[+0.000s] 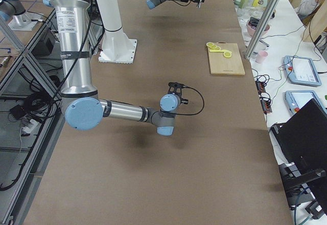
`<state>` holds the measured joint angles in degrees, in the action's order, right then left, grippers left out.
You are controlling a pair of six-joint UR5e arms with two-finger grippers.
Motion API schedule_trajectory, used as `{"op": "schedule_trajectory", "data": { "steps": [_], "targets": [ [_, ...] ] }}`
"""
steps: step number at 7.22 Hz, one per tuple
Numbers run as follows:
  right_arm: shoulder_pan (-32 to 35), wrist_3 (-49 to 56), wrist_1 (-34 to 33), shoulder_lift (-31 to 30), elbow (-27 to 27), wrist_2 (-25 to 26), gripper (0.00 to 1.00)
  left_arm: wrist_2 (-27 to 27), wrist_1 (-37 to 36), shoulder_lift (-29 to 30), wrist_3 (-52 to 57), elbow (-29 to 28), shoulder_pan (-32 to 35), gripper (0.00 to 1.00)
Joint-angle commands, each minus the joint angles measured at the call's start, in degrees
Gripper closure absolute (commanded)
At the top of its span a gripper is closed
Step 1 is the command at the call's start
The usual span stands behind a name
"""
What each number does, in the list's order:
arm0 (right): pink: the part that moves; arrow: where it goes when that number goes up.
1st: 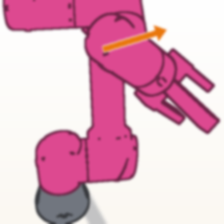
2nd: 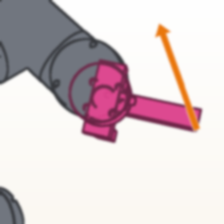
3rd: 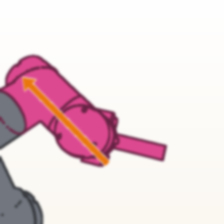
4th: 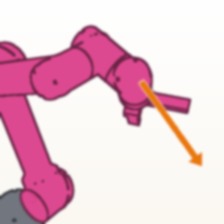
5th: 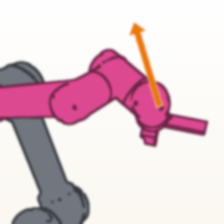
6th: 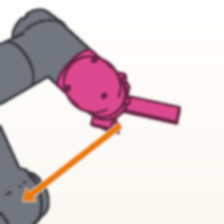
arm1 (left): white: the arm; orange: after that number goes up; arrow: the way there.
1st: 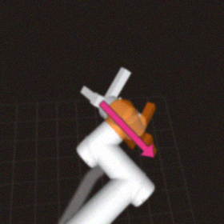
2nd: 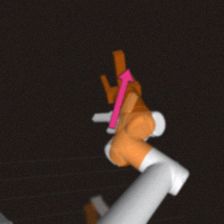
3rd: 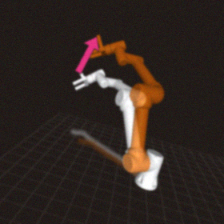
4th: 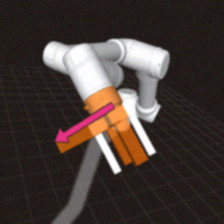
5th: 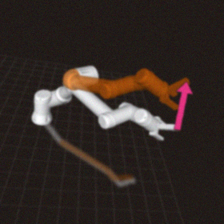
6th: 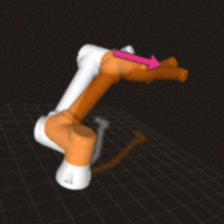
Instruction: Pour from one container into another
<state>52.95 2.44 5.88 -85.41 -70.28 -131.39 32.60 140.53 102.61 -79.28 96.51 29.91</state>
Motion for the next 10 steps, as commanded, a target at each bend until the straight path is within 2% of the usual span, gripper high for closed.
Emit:
{"op": "schedule_trajectory", "data": {
  "steps": [1, 3, 6, 7, 8, 10],
  "targets": [
    [0.0, 0.1, 0.6, 0.7, 1.1, -0.4, 1.00, -5.8, -3.6, 0.1, -1.9, 0.0, -3.0, 1.00],
    [0.1, 0.0, 1.7, 0.8, 1.9, -0.4, 1.00, -11.9, -16.9, 0.8, -11.0, -0.1, -4.2, 1.00],
    [0.2, -0.2, 4.7, 0.8, 4.2, -0.5, 1.00, -14.3, -21.7, 0.9, -20.3, -0.4, -4.3, 1.00],
    [0.2, -0.9, 6.1, 1.0, 4.9, -0.5, 1.00, -15.5, -25.8, 0.8, -25.3, -0.7, -4.3, 1.00],
    [0.2, -1.7, 7.1, 1.3, 5.5, -0.4, 1.00, -15.9, -28.2, 1.6, -27.9, -2.2, -4.7, 1.00],
    [0.3, -1.8, 7.2, 1.6, 5.6, -0.6, 1.00, -16.8, -28.9, 6.3, -31.1, -8.9, -5.0, 1.00]
  ]
}}
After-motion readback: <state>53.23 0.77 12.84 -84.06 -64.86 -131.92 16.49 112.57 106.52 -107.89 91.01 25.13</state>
